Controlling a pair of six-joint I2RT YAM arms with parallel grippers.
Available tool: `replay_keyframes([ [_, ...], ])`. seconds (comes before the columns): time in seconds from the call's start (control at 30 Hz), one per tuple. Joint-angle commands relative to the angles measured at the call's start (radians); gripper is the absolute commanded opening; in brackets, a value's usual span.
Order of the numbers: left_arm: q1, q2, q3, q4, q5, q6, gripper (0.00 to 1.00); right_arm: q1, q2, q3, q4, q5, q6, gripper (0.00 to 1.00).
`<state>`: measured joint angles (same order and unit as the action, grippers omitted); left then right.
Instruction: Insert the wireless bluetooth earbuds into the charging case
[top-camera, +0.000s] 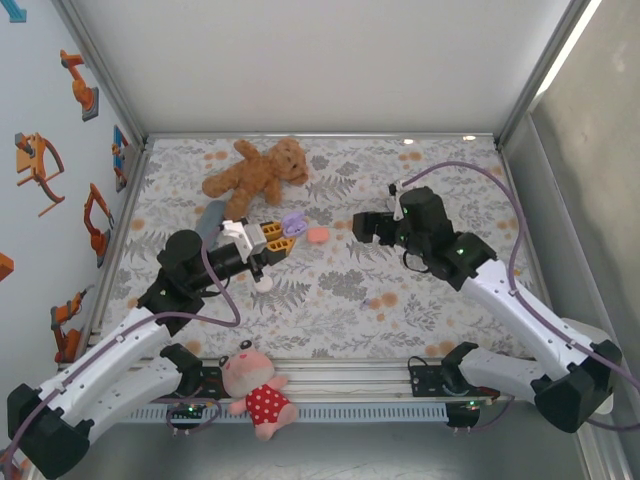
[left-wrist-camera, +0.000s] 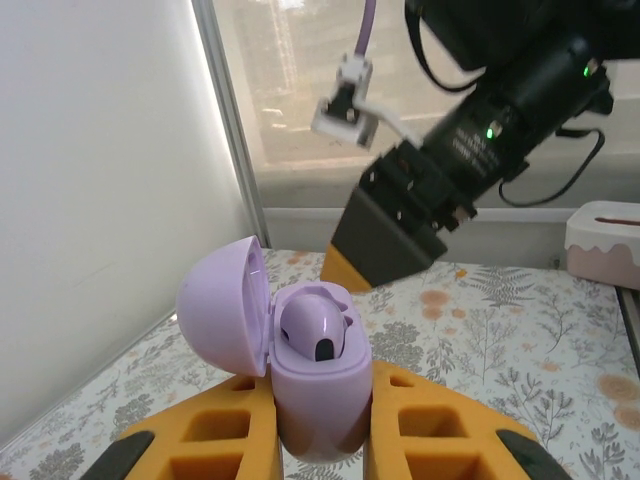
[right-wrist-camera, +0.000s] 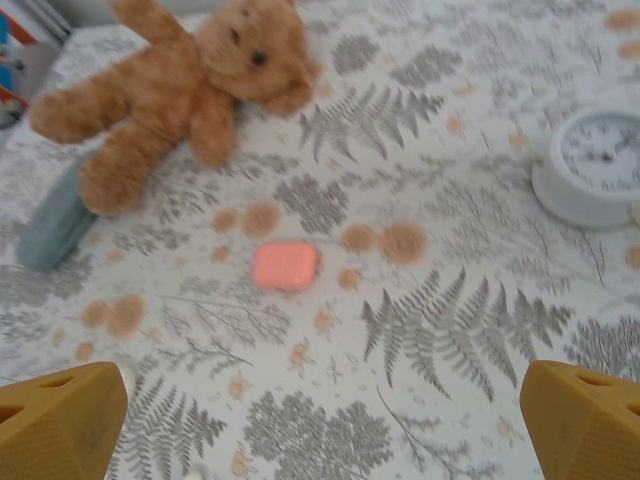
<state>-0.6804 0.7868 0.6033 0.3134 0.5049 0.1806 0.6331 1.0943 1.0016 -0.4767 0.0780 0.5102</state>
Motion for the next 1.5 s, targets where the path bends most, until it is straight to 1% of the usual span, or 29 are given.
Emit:
replay_keyframes([
  [0.0,-0.005,-0.011,-0.018,0.004,-0.001,-0.043,0.00,-0.007,0.029,-0.049,-0.048,0.026,0.107,0.99],
  [0.2,-0.007,-0.013,-0.079,0.091,-0.007,-0.112,0.00,-0.010,0.078,-0.143,-0.072,0.008,0.164,1.00],
  [0.33,-0.007,-0.017,-0.106,0.136,-0.017,-0.139,0.00,-0.012,0.114,-0.164,-0.089,0.000,0.173,1.00],
  [0.43,-0.009,-0.030,-0.119,0.135,-0.029,-0.156,0.00,-0.012,0.148,-0.163,-0.098,-0.004,0.178,0.99],
  [0.53,-0.012,-0.053,-0.148,0.139,-0.047,-0.165,0.00,-0.011,0.182,-0.152,-0.106,-0.027,0.179,0.92],
  [0.63,-0.013,-0.074,-0.174,0.138,-0.061,-0.167,0.00,-0.010,0.206,-0.161,-0.091,-0.068,0.191,0.81],
  [0.7,-0.013,-0.086,-0.174,0.119,-0.065,-0.165,0.00,-0.009,0.221,-0.179,-0.067,-0.089,0.207,0.79],
  [0.77,-0.012,-0.094,-0.172,0.106,-0.062,-0.165,0.00,-0.009,0.239,-0.190,-0.057,-0.102,0.215,0.79],
  [0.93,-0.012,-0.106,-0.169,0.093,-0.064,-0.161,0.00,0.007,0.291,-0.186,-0.086,-0.090,0.208,0.79],
  [1.27,-0.014,-0.089,-0.160,0.090,-0.057,-0.162,0.00,0.116,0.411,-0.175,-0.118,-0.020,0.231,0.78],
  [1.47,-0.014,-0.089,-0.159,0.084,-0.061,-0.159,0.00,0.149,0.465,-0.161,-0.138,-0.014,0.229,0.76],
])
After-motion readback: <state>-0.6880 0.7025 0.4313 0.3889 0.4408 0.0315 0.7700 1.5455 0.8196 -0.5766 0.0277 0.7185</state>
